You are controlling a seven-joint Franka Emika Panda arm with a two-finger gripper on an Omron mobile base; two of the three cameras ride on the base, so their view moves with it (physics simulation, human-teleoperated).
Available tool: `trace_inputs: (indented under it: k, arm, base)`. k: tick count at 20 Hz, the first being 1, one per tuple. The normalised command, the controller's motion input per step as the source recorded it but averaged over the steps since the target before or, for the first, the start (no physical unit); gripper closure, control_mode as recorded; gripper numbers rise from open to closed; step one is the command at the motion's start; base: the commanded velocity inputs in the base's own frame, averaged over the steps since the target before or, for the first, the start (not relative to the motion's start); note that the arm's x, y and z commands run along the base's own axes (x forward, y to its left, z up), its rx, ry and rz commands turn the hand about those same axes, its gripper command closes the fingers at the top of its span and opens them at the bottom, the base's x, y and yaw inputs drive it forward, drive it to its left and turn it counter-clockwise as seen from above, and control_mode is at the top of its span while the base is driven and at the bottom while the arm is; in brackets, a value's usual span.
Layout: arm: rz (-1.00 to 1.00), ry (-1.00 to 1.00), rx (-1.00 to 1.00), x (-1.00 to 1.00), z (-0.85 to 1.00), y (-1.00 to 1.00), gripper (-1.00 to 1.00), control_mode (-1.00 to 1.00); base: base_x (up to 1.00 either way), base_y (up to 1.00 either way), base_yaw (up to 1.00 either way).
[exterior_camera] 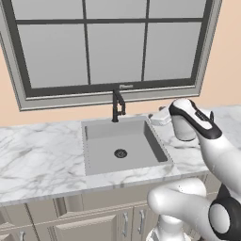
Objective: Soak the sponge with water for a few seconds and then drop it inside the sink.
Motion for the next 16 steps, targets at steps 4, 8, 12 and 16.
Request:
trace_inputs:
  k: [4,8,12,16]
  arm:
    - [0.0,0.0,0.0,0.07,0.0,0.14,-1.0,-1.0]
    - [0.0,-0.02,0.0,0.09,-0.01,0.03,-1.0,-1.0]
    - [0.0,-0.02,0.0,0.14,-0.03,0.03,-1.0,-1.0]
    - [0.0,-0.02,0.0,0.14,-0.06,0.0,-1.0,-1.0]
  base:
    - [0.0,0.0,0.0]
    - [0.0,0.0,0.0]
    - [0.0,0.0,0.0]
    - [0.0,0.0,0.0]
